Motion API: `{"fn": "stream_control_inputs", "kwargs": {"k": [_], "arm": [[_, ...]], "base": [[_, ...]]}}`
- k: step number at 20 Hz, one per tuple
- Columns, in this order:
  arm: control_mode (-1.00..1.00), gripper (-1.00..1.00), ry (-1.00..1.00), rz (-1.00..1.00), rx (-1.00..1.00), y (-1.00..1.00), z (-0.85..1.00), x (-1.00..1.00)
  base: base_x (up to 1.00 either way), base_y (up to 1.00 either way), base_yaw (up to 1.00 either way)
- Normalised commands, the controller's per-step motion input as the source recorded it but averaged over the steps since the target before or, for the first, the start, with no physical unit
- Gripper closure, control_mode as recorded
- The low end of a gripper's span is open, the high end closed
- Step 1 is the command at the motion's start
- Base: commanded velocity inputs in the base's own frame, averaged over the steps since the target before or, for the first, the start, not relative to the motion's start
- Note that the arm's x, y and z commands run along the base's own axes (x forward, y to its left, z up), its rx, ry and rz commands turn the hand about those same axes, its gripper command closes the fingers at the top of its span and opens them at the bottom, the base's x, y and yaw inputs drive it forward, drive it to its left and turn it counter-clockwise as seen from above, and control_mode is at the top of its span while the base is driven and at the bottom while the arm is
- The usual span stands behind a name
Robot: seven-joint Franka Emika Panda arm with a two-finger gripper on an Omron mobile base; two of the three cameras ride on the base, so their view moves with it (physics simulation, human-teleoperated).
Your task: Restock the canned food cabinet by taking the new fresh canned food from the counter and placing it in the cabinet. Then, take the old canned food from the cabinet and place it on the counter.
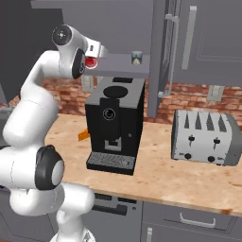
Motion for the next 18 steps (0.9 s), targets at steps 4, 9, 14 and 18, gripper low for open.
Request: {"fn": "stream_control_inputs", "kwargs": {"k": [4, 9, 14, 18], "arm": [[-1.00, 1.00, 0.00, 0.00, -0.06, 0.00, -0.36, 0.49], [-1.00, -1.00, 0.00, 0.00, -0.04, 0.00, -0.27, 0.59], [-1.00, -1.00, -0.02, 0.00, -0.01, 0.00, -0.18, 0.59], [-1.00, -1.00, 0.00, 0.00, 0.00, 0.00, 0.00, 0.16]], "base": [[0.00, 0.00, 0.00], [0.00, 0.00, 0.00], [0.00, 0.00, 0.00], [0.00, 0.00, 0.00]]}}
